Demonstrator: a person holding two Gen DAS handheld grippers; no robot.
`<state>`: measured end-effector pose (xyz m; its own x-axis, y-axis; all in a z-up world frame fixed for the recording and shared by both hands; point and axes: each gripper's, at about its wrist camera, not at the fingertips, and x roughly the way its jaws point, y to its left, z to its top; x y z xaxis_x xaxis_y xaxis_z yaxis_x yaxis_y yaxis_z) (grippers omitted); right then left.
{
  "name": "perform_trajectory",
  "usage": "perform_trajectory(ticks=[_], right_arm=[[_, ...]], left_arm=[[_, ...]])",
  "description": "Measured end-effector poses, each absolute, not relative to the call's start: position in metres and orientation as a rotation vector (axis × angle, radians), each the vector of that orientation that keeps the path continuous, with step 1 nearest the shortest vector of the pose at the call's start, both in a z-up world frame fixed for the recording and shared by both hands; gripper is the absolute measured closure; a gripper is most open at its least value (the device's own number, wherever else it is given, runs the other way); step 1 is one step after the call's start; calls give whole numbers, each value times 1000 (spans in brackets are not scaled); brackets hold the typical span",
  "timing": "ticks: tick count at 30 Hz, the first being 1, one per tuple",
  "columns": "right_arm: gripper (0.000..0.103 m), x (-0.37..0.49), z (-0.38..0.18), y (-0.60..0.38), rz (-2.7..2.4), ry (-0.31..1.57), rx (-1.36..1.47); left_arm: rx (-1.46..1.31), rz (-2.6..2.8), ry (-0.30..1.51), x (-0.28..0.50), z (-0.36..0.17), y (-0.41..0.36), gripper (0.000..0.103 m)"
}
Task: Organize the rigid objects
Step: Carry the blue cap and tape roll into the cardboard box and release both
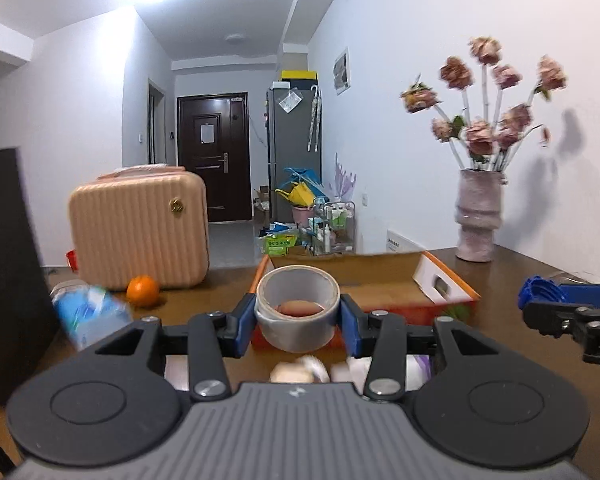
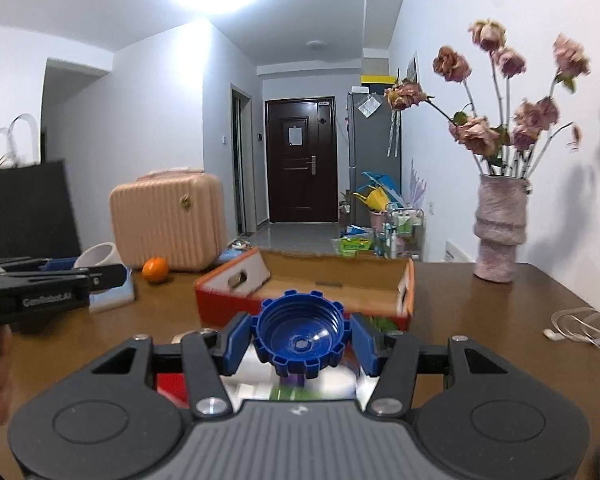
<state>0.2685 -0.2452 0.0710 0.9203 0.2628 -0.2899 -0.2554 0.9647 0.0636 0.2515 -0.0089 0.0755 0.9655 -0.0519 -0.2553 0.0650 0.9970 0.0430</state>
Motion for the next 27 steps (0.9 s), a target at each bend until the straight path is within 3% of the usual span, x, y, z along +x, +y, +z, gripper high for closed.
perform_trajectory(ticks=[8,14,16,19,23,26,27], right_arm=[[50,463,72,-235,150,336,27],[50,599,44,-221,131,557,-51],[50,629,30,-217,107,623,-100],[50,656,13,-214,103,705,-174],[49,677,-1,-224,71,767,-173],[27,677,1,-224,89,743,-178],[26,676,2,-225,100,734,-175]], left_arm=[[54,-122,389,466,94,-16,59],[61,-97,599,607,60,-21,59],[52,-75,659,636,46,-20,59],[151,-40,682,660,25,-26,46],[183,-74,782,675,6,-30,43],[134,-101,796,671,7,-30,37],[126,-114,806,669,6,-30,37]])
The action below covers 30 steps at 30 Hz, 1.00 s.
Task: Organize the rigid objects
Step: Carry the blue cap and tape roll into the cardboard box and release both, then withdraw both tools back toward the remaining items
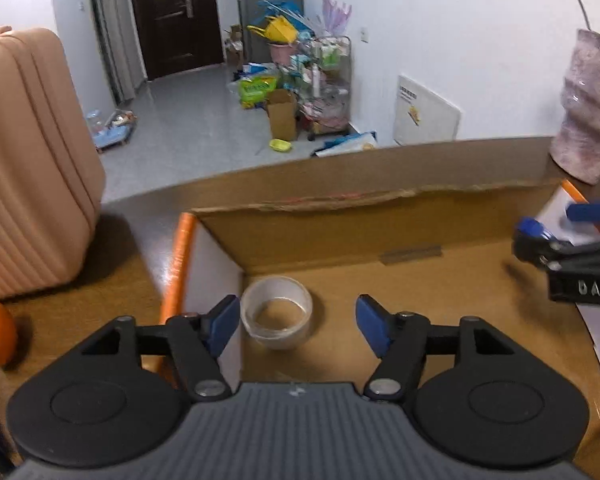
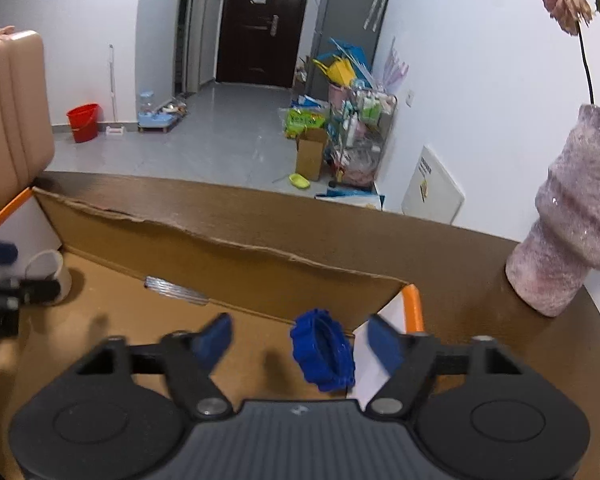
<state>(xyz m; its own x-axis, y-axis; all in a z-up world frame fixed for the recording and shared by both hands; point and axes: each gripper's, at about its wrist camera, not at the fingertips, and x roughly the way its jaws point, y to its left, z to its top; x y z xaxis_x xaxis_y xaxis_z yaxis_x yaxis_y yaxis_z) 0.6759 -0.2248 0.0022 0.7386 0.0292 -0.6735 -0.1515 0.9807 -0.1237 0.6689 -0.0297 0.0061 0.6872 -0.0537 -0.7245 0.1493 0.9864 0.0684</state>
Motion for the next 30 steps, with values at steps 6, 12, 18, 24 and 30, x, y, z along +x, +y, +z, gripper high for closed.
perform_trajectory(ticks=[6,12,18,24,30], right_arm=[[26,647,33,-235,138,678,-107],[17,583,99,-248,157,594,-126],[15,483,130,-266,204,554,-92],[9,368,126,-277,238,471,7],[4,258,92,-271,204,348,-22]], left_arm=[[127,-128,754,643,24,-31,33],[161,-191,655,570,87,-31,29],[135,-159,473,466,151,-19,18],[78,-107,430,361,148,-5,17],[88,-100,322,240,108,-6,9]])
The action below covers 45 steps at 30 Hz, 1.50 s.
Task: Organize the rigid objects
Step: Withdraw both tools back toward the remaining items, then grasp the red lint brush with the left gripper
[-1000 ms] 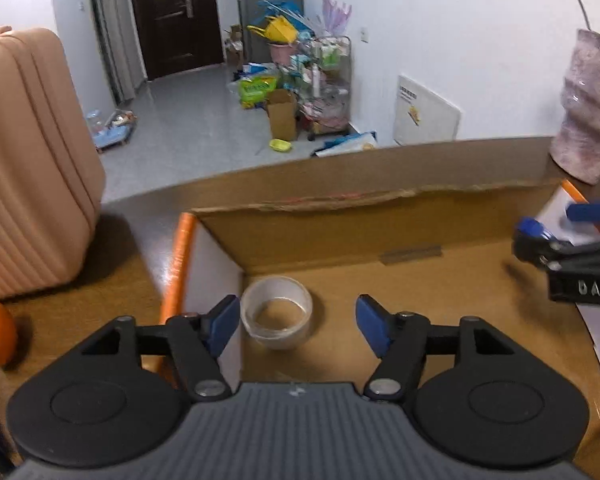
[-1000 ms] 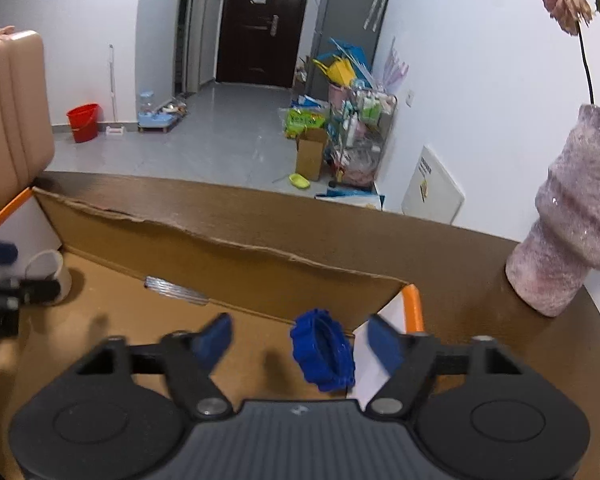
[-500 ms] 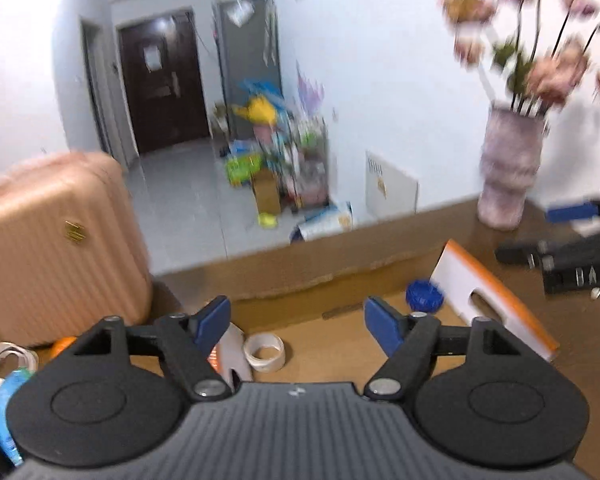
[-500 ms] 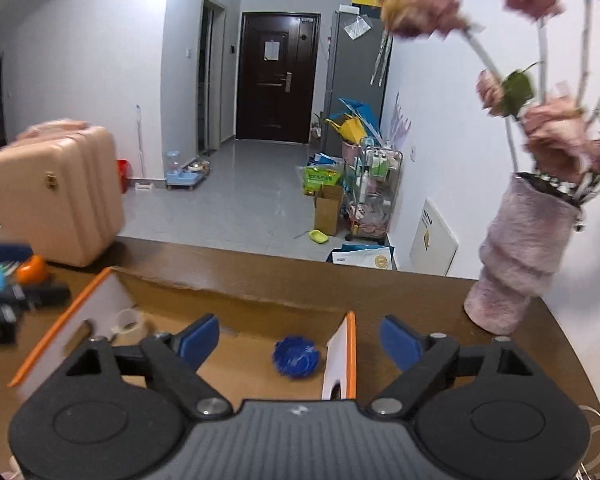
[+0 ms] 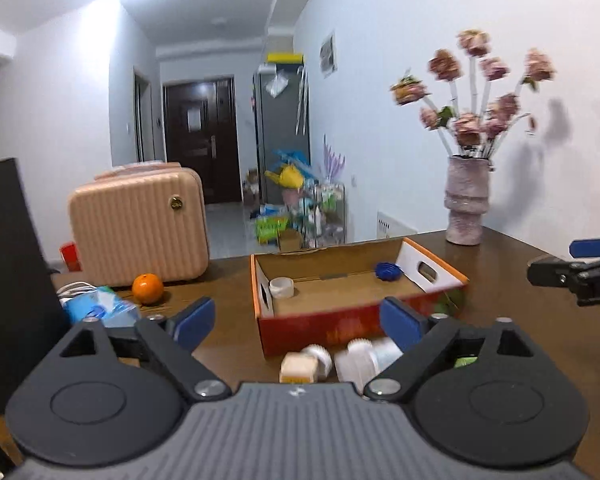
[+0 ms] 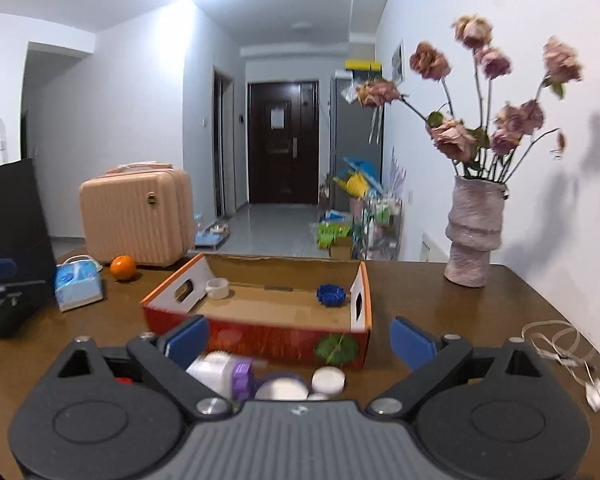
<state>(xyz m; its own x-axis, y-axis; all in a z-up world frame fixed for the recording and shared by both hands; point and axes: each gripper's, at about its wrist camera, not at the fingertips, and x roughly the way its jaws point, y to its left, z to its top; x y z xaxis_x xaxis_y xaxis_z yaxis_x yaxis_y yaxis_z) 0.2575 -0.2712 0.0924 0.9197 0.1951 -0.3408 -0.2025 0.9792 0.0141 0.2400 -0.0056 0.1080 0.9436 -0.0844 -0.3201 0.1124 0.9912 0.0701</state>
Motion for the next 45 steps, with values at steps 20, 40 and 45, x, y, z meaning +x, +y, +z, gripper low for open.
perform_trajectory(ticks=[20,40,45], right_arm=[[0,45,-12,-245,219,281,152],[67,203,-17,-273,230,475,274],[79,265,-20,-264,228,527,265]], left_arm=[[58,-16,296,38,-1,-19,0],[-42,-103,469,198,4,14,3],[-88,-171,533,274,6,30,13]])
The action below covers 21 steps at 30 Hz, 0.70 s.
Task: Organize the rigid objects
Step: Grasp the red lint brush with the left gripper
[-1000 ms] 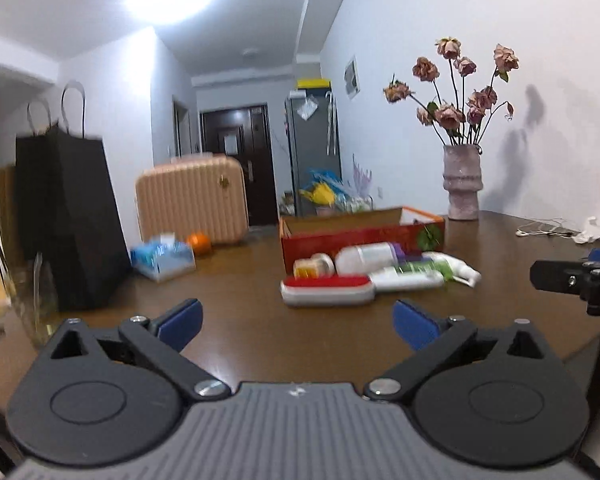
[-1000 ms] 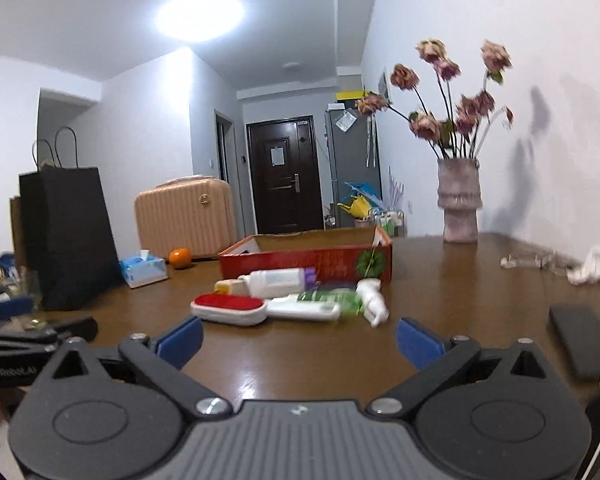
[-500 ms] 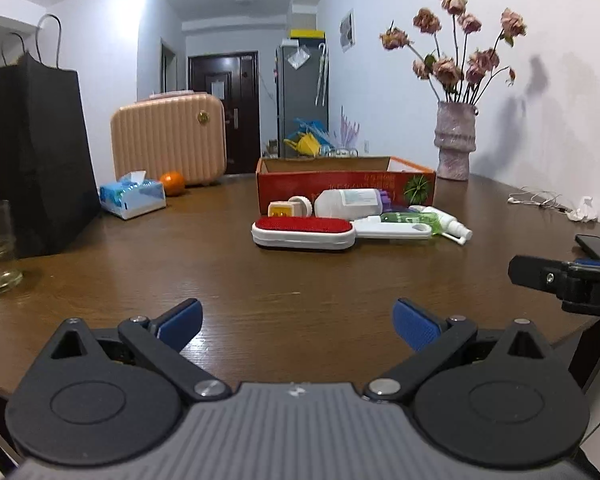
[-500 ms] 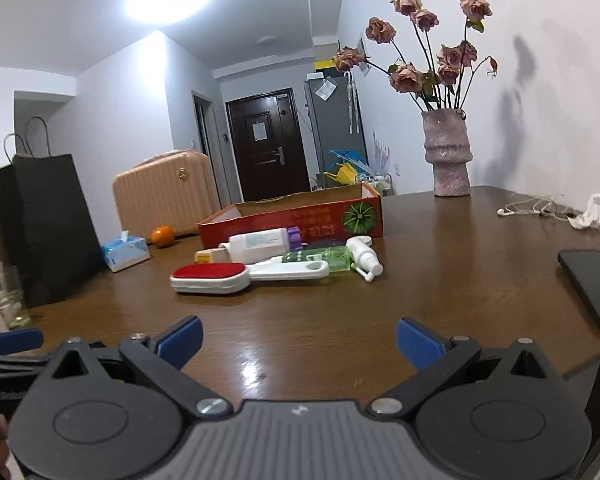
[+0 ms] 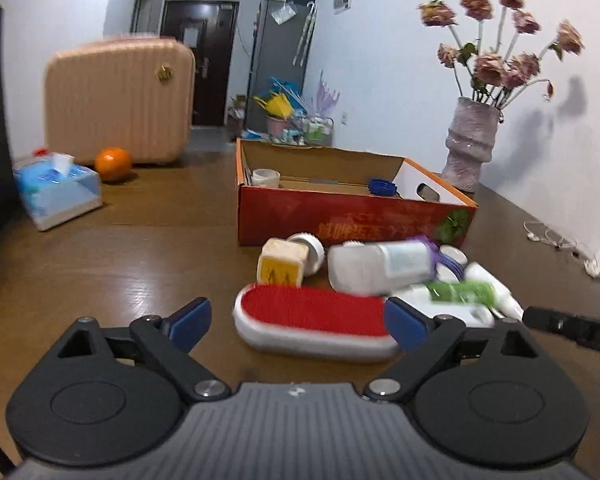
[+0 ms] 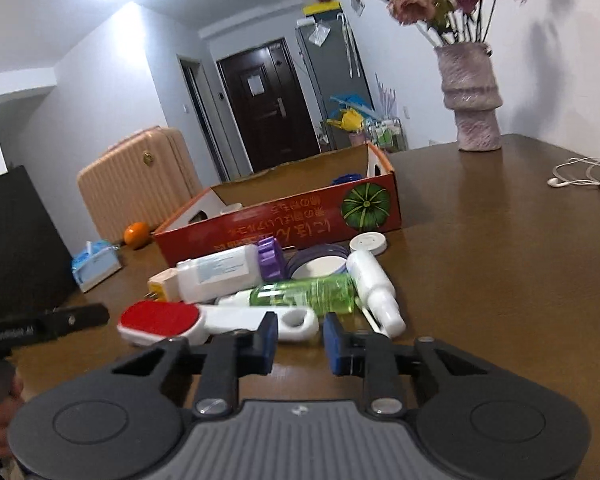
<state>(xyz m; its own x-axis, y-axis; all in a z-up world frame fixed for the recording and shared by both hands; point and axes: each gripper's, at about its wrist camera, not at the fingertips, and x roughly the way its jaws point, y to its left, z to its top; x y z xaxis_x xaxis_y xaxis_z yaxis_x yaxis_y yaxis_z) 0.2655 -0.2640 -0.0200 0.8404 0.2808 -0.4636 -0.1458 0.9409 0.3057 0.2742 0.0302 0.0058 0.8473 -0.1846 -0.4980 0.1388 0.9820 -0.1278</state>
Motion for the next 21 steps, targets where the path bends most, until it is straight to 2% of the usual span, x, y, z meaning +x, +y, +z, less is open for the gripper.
perform_trajectory(ticks=[5,7,8,10,21], right_arm=[[79,304,-33,-262,219,602,309],[79,312,-38,-261,213,622,303],[79,316,-41,-261,213,634,306],[81,322,-45,-261,220,659,316],[88,330,-48,-271,243,689,371]], left_arm=[[-220,-222,648,331,-7,55,18],[-247,-224,675,343,-14,61,27],[-247,-220,690,347,-18,62,35],[-256,-231,727,354,-24,64,39],[-336,-291,750,335,-26,68,43]])
